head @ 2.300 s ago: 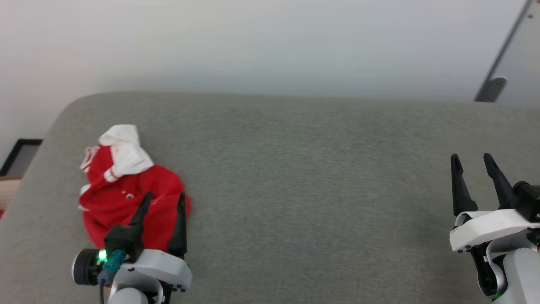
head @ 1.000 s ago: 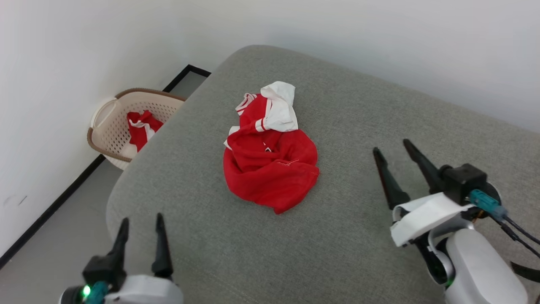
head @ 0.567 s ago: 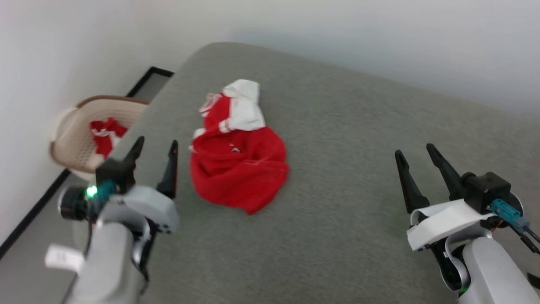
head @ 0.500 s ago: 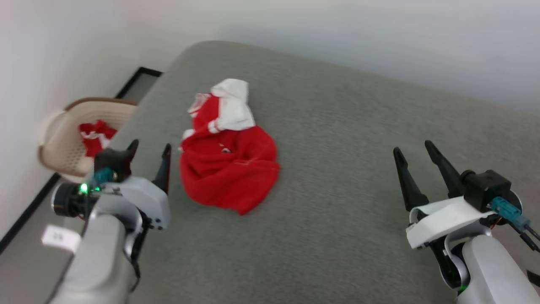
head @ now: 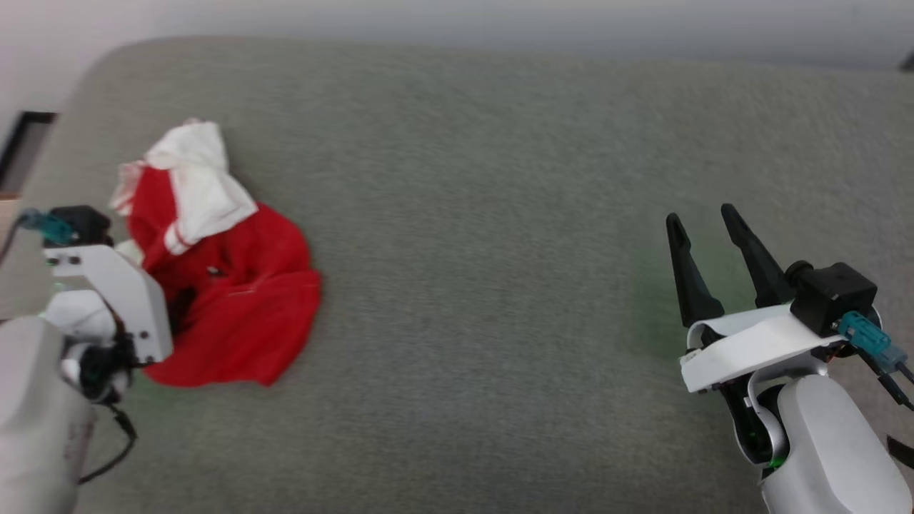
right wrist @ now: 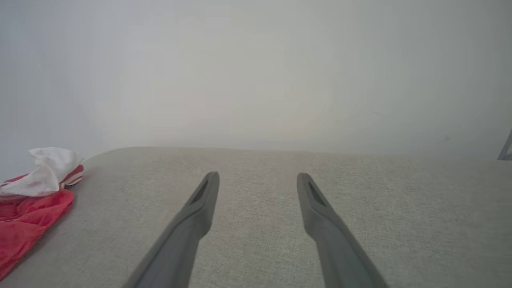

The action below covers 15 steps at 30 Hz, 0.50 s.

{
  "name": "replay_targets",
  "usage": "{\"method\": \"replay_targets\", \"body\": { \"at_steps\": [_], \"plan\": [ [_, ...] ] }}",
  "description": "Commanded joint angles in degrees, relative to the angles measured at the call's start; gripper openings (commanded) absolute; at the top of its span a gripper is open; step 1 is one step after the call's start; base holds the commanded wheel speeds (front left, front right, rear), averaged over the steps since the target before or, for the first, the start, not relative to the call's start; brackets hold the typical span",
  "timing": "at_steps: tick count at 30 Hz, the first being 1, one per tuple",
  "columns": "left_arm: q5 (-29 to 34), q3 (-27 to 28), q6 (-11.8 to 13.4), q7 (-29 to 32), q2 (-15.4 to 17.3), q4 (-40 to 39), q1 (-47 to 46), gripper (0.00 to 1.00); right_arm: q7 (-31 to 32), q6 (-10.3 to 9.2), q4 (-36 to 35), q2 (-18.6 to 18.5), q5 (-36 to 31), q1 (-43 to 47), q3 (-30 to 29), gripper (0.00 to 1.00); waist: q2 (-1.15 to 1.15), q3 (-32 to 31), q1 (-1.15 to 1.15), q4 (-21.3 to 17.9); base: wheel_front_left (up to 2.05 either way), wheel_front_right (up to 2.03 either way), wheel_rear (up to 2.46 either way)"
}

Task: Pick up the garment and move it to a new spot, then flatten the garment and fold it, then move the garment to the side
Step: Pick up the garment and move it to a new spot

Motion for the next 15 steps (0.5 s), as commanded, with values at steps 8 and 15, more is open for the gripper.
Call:
{"method": "replay_targets", "body": {
  "at_steps": [8, 15],
  "plan": [
    [-6.43, -0.46, 0.04, 1.52, -0.01, 3.26, 0.62, 1.00, -0.03, -0.08, -1.10, 0.80, 0.43, -2.05, 0.06, 1.00, 0.00, 9.32, -0.01, -8.99, 0.00, 0.00, 0.00],
    [-6.16, -4.57, -0.11, -3.76, -0.02, 2.45, 0.79, 0.00, -0.03, -0.08, -0.67, 1.73, 0.70, -0.92, -0.40, 1.00, 0.00, 7.41, -0.01, -8.88, 0.00, 0.00, 0.00]
  ]
}}
